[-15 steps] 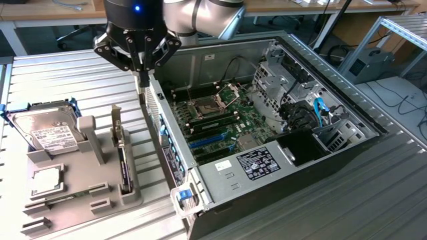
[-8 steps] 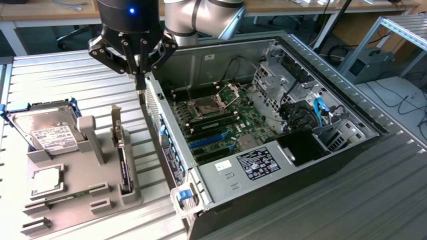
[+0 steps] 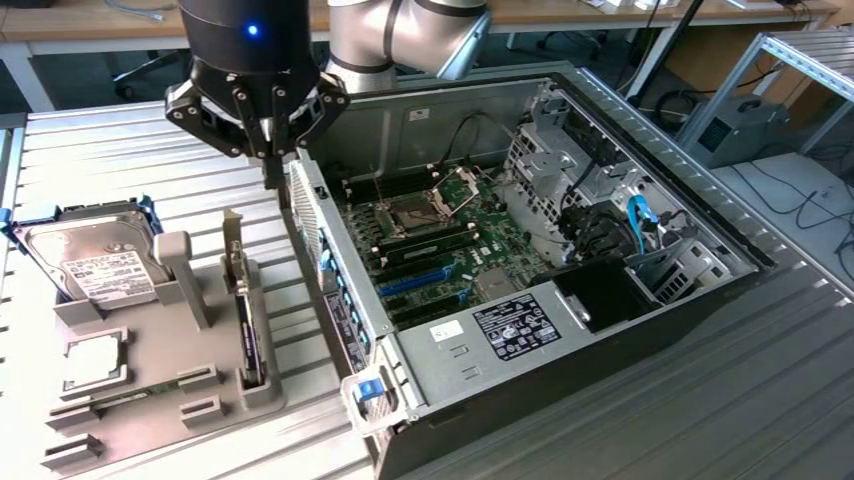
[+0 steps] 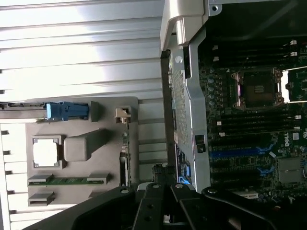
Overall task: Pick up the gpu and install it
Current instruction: 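Reach for the gpu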
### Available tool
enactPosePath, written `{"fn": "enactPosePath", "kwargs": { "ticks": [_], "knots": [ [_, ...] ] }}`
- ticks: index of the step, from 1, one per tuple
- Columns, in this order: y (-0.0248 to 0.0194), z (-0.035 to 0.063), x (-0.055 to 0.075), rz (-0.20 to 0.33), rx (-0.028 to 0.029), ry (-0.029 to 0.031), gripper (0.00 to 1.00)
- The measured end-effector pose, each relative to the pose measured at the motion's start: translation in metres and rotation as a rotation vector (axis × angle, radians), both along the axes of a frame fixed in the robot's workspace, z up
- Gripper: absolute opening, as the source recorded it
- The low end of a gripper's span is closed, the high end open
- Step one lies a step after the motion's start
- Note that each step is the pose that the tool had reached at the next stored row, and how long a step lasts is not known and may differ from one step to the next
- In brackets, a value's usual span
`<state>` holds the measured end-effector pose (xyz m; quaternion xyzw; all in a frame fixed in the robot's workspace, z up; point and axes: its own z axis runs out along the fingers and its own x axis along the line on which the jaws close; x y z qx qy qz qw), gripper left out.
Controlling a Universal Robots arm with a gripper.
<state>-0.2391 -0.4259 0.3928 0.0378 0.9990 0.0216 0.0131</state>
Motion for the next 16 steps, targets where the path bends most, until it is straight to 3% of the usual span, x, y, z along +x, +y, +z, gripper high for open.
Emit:
{"fn": "enactPosePath", "kwargs": {
  "ticks": [8,16],
  "knots": [
    [-0.01,-0.0002,-0.005,0.0,0.0,0.0,0.12],
    [-0.0166,-0.0005,-0.01,0.0,-0.0001,0.0,0.12]
  ]
}}
